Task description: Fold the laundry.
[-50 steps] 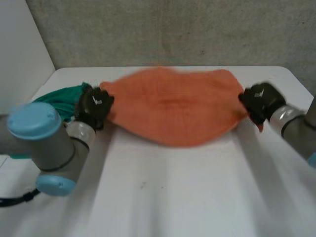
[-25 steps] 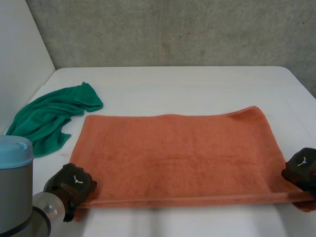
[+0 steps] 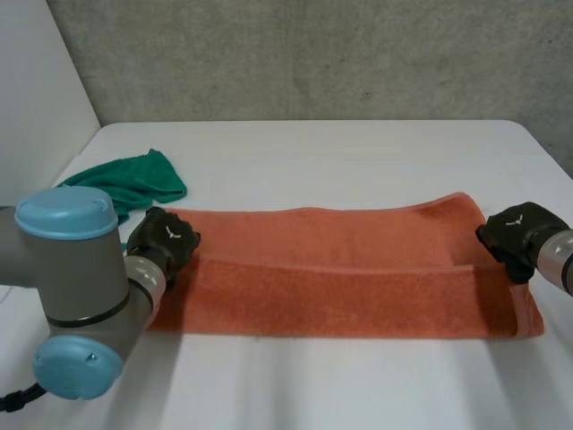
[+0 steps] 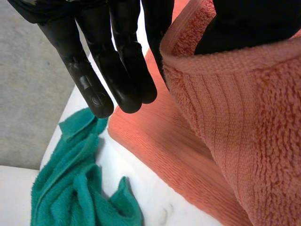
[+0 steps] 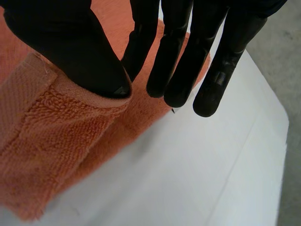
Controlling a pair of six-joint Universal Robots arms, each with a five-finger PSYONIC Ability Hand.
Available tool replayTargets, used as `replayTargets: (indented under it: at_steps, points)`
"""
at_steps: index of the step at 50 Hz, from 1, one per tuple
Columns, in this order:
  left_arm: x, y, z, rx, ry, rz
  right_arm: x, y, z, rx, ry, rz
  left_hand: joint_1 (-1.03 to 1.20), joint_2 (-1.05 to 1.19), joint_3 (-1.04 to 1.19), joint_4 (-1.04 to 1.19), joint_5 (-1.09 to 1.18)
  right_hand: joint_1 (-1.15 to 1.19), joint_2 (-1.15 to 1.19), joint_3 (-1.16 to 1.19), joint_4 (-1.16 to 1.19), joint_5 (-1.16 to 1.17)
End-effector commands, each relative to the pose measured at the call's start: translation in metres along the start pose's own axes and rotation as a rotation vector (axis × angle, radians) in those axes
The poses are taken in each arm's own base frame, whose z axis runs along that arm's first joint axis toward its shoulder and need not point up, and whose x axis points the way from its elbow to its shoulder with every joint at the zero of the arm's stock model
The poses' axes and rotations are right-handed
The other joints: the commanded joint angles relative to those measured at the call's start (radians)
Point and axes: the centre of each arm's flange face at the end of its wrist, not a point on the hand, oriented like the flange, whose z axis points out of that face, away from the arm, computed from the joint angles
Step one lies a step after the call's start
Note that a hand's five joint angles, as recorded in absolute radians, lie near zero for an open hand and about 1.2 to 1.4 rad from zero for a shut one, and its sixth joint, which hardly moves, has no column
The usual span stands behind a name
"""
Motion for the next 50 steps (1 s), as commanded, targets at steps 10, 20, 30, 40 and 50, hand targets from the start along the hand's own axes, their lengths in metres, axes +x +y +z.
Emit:
replayTargets:
  at_steps: [10, 20, 30, 40, 50]
  points:
    - [0.007, 0.003, -0.003, -0.007, 0.015, -0.062, 0.013, 0.013, -0.014, -0.177, -0.133, 0.264, 0.132, 0.1, 0.1, 0.102, 0.121, -0.13, -0.31, -0.321, -0.327, -0.312]
    - [0.009, 0.005, -0.004, -0.017, 0.02, -0.064, 0.024, 0.033, -0.013, -0.221, -0.113, 0.312, 0.132, 0.1, 0.1, 0.102, 0.121, -0.13, -0.31, -0.321, -0.327, -0.312]
    - [0.012, 0.007, -0.01, -0.021, 0.031, -0.064, 0.019, 0.043, -0.016, -0.26, -0.133, 0.339, 0.132, 0.1, 0.1, 0.102, 0.121, 0.176, -0.003, -0.014, -0.02, -0.006]
    - [-0.015, -0.013, -0.031, 0.026, -0.029, -0.077, 0.053, 0.002, -0.043, -0.139, -0.047, 0.169, 0.2, 0.167, 0.168, 0.169, 0.188, 0.435, 0.256, 0.245, 0.239, 0.253]
    - [-0.135, -0.111, -0.129, 0.449, -0.411, -0.185, 0.121, -0.096, -0.133, 0.242, 0.317, 0.01, 0.261, 0.229, 0.229, 0.231, 0.25, 0.435, 0.256, 0.245, 0.239, 0.253]
